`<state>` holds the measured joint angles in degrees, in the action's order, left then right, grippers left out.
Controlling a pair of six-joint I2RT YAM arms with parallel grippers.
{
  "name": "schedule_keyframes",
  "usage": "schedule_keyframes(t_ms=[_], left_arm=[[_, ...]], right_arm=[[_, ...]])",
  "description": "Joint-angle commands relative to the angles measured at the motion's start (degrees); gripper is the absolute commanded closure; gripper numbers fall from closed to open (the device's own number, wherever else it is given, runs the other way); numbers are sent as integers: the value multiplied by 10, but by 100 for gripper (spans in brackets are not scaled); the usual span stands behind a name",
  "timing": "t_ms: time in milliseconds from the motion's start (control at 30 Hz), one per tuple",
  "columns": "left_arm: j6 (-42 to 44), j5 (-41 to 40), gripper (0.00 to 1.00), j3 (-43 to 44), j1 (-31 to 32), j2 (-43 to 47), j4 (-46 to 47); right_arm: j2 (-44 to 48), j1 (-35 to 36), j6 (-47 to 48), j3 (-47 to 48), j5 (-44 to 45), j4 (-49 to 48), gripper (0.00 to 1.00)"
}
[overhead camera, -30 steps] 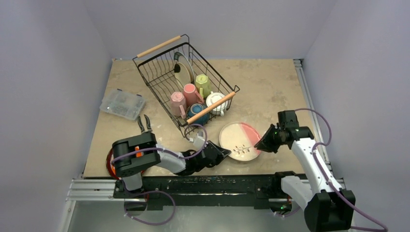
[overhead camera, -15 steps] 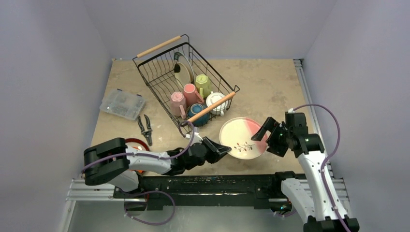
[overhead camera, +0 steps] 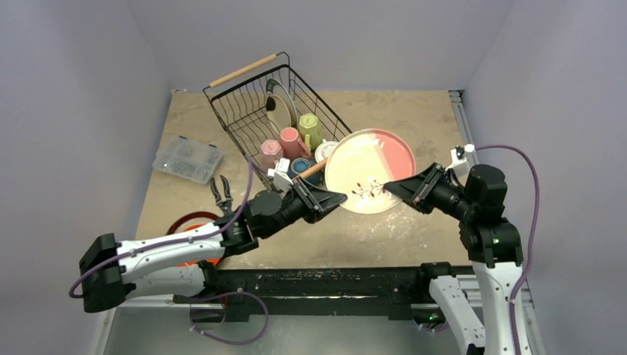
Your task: Load the mixed dishes into the dish rack
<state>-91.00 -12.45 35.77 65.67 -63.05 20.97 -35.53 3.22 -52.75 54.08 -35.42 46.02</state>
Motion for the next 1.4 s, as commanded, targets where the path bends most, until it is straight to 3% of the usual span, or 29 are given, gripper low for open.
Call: schedule_keyframes(t_ms=[0, 167, 300, 367, 567, 700, 800, 967, 1100, 1167, 1367], left_arm=[[170, 105, 96, 144, -9, 56, -126], [239, 122, 45, 253, -28, 47, -285], [306, 113, 10, 304, -44, 55, -389], [352, 84, 1, 338, -53, 63, -473], [499, -83, 0, 469, -95, 61, -794], [602, -232, 0, 518, -96, 82, -884], [673, -287, 0, 538, -97, 110, -877], [768, -301, 0, 558, -97, 135, -823], [827, -307, 0, 569, -97, 127, -797], [848, -306, 0, 569, -97, 124, -788], [884, -301, 0, 524, -97, 148, -768]], right_arm=[[-24, 7, -36, 97, -45, -82, 100], [-70, 6, -35, 213, 22, -61, 100], [-107, 7, -42, 257, 46, -90, 100], [-131, 6, -41, 275, 59, -114, 100], [-255, 14, -21, 370, 95, -161, 100], [-346, 68, -8, 445, 152, -190, 100], [-442, 144, 23, 539, 213, -174, 100], [-624, 255, 92, 761, 341, -99, 100], [-767, 311, 133, 908, 397, -98, 100], [-809, 329, 149, 939, 419, -119, 100], [-858, 375, 225, 915, 487, -232, 100]])
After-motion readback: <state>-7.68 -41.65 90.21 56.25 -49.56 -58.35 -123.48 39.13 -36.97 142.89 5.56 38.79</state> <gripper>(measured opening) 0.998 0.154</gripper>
